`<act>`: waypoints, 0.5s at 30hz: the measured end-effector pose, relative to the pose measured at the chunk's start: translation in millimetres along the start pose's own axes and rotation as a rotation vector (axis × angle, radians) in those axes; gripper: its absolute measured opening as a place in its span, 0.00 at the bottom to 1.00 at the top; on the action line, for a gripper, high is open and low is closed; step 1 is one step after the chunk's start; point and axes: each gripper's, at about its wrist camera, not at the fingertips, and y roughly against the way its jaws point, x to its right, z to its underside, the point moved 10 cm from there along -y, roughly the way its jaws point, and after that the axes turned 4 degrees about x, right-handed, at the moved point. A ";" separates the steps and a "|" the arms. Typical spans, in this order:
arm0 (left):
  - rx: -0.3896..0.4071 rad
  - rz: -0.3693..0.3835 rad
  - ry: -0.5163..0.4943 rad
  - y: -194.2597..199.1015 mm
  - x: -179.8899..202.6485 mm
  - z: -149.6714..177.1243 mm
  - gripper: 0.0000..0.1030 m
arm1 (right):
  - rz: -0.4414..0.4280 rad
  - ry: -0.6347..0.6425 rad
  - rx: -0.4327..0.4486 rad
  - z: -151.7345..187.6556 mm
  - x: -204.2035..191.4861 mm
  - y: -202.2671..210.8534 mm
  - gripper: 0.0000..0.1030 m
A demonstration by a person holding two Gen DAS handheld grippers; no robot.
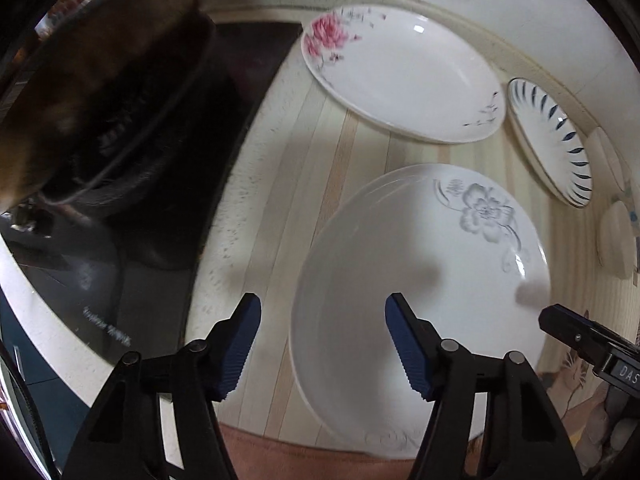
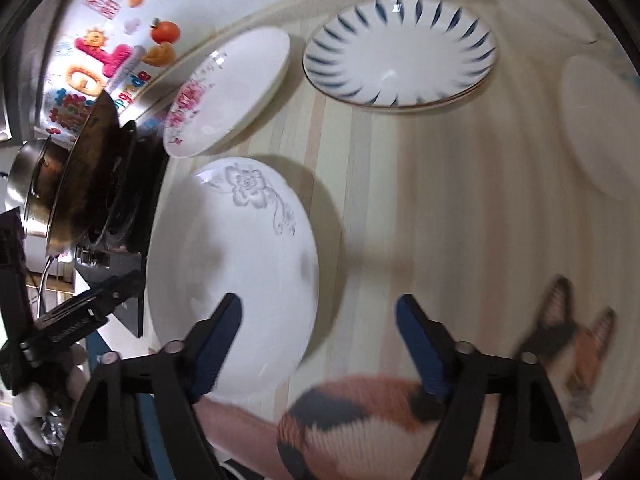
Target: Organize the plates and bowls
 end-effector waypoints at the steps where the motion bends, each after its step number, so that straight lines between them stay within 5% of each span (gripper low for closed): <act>1: -0.007 0.010 0.002 -2.6 0.7 -0.1 0.58 | -0.015 -0.006 -0.011 -0.1 -4.6 -4.5 0.69; 4: -0.038 0.036 0.009 -10.1 2.4 3.5 0.42 | -0.062 -0.019 -0.060 -4.6 -7.6 -25.1 0.58; 8: -0.035 0.032 0.011 -8.3 -0.8 7.7 0.35 | -0.088 0.002 -0.109 -2.9 -17.7 -39.1 0.18; 15: -0.040 0.034 0.012 0.8 0.3 14.5 0.34 | -0.087 0.045 -0.101 -7.5 -24.5 -43.8 0.14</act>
